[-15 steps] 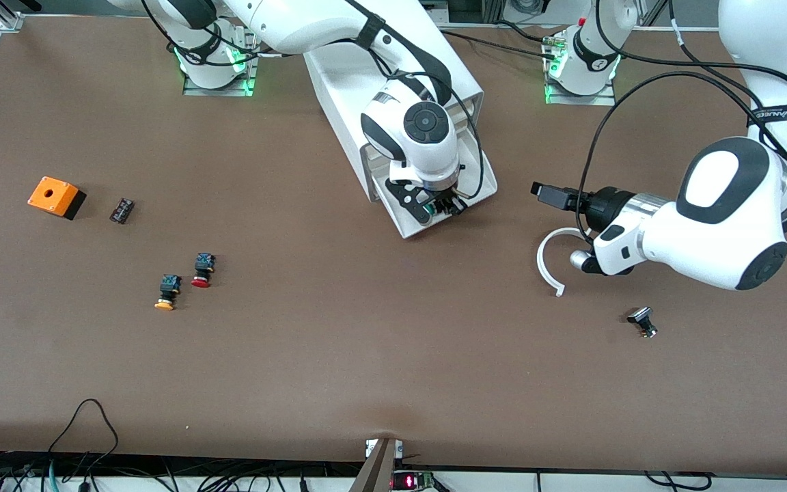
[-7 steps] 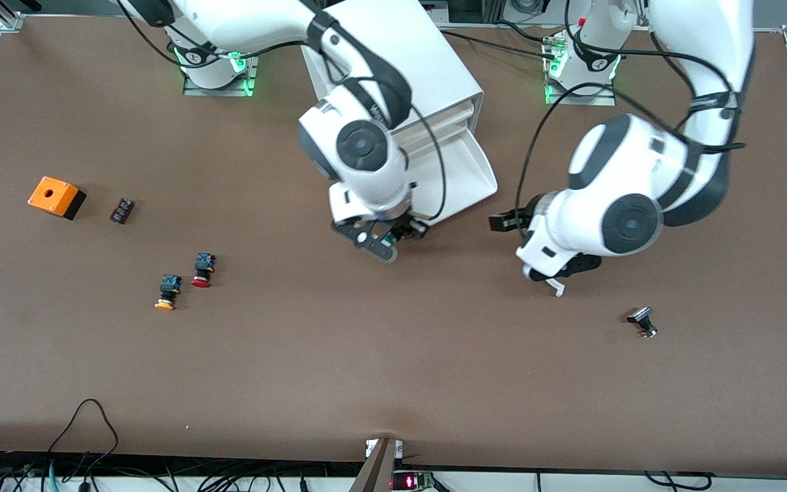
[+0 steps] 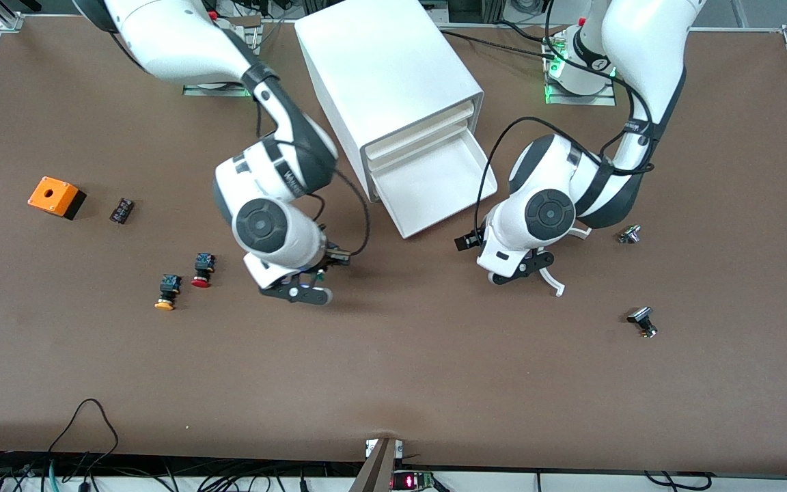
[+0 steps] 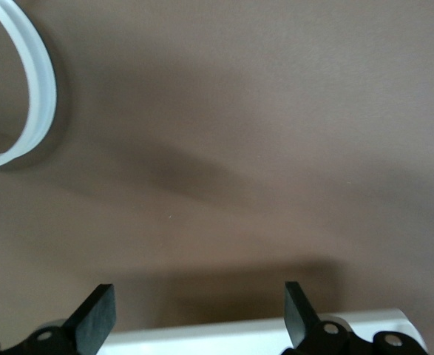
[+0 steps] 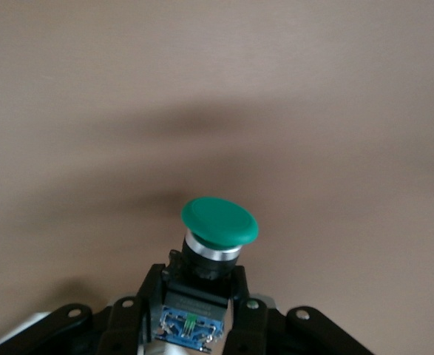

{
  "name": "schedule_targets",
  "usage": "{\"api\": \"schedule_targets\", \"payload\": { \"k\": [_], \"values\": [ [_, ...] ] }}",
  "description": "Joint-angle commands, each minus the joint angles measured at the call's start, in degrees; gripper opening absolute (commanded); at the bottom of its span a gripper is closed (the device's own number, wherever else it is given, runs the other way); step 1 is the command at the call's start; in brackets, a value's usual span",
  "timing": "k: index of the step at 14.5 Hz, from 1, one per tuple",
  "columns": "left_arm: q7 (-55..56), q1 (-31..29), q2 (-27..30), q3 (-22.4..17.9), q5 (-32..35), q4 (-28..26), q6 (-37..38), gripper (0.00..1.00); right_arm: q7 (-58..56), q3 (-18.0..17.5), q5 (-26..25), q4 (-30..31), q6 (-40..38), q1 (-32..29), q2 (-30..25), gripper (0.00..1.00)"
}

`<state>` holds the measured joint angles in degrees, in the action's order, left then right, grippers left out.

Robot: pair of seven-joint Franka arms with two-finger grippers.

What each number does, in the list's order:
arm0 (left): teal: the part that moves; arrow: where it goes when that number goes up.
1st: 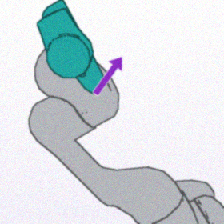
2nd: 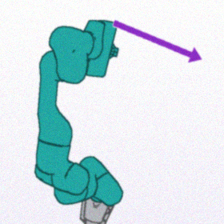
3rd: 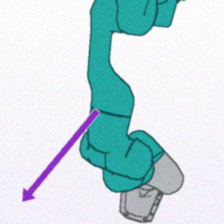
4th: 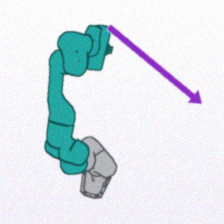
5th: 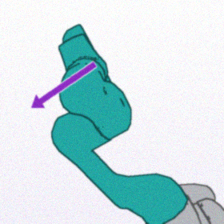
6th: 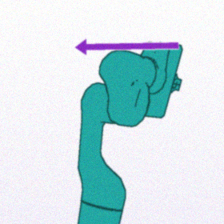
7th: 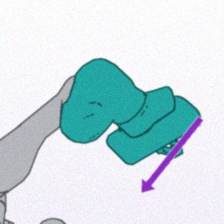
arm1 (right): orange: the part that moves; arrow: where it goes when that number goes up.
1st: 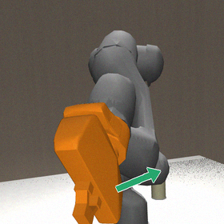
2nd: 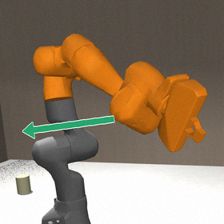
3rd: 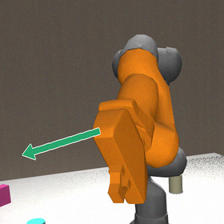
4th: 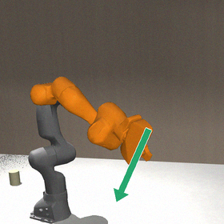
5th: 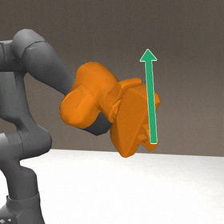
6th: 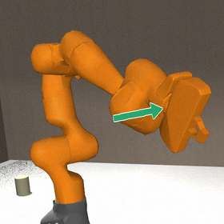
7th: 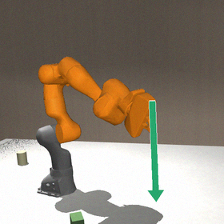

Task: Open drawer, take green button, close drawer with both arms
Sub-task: 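Lift the green button out with the right gripper while the left gripper pushes the drawer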

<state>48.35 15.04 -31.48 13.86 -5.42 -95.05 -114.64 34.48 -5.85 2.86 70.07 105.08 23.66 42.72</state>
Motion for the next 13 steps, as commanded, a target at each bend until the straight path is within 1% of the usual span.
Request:
{"api": "schedule_targets", "payload": {
  "k": [1, 2, 3, 4, 5, 7, 8, 10, 11, 12, 13],
  "values": [
    [1.2, 1.2, 1.2, -0.1, 1.2, -5.2, -4.7, 1.0, -8.6, 0.3, 0.1, 16.5, 8.1, -3.6, -8.2, 0.0],
    [2.2, 2.2, 1.2, -0.1, 0.8, -7.5, -7.8, 1.0, -12.4, 1.4, 0.1, 20.7, 11.5, -4.2, -9.4, 0.0],
    [3.4, 3.1, 1.2, 0.0, 0.8, -9.3, -10.6, 1.0, -16.0, 3.0, 0.1, 23.6, 14.3, -4.4, -10.2, 0.0],
    [4.3, 3.7, 0.9, 0.0, 0.8, -9.9, -11.9, 1.0, -19.6, 4.8, 0.2, 25.9, 16.5, -4.5, -10.4, 0.0],
    [5.0, 4.4, 0.5, -0.1, 0.8, -10.0, -12.0, 1.0, -22.5, 5.8, 0.2, 27.9, 18.8, -4.5, -10.5, 0.0],
    [5.8, 4.6, 0.5, 0.4, 0.4, -10.7, -11.7, 1.0, -26.7, 7.0, 0.2, 31.3, 23.5, -4.8, -10.6, 0.0],
    [5.9, 4.7, 0.5, 1.5, 0.3, -11.1, -11.7, 1.0, -28.4, 7.1, 0.2, 32.4, 25.0, -5.3, -10.4, 0.0],
    [6.1, 4.6, 0.4, 3.4, -1.2, -11.9, -11.5, 1.0, -28.9, 7.0, 0.3, 33.0, 25.7, -5.9, -9.9, 0.0],
    [6.1, 4.7, 0.4, 4.2, -2.3, -12.3, -11.5, 1.0, -28.9, 7.1, 0.3, 33.0, 25.7, -6.0, -9.7, 0.15],
    [6.1, 4.6, 0.2, 5.2, -2.9, -12.6, -11.5, 1.0, -28.9, 7.1, 0.3, 32.9, 25.7, -6.0, -9.3, 0.32],
    [6.1, 4.7, 0.2, 5.9, -3.0, -13.3, -11.6, 1.0, -28.9, 7.0, 0.3, 32.9, 25.7, -6.0, -9.2, 0.62]
  ]
}}
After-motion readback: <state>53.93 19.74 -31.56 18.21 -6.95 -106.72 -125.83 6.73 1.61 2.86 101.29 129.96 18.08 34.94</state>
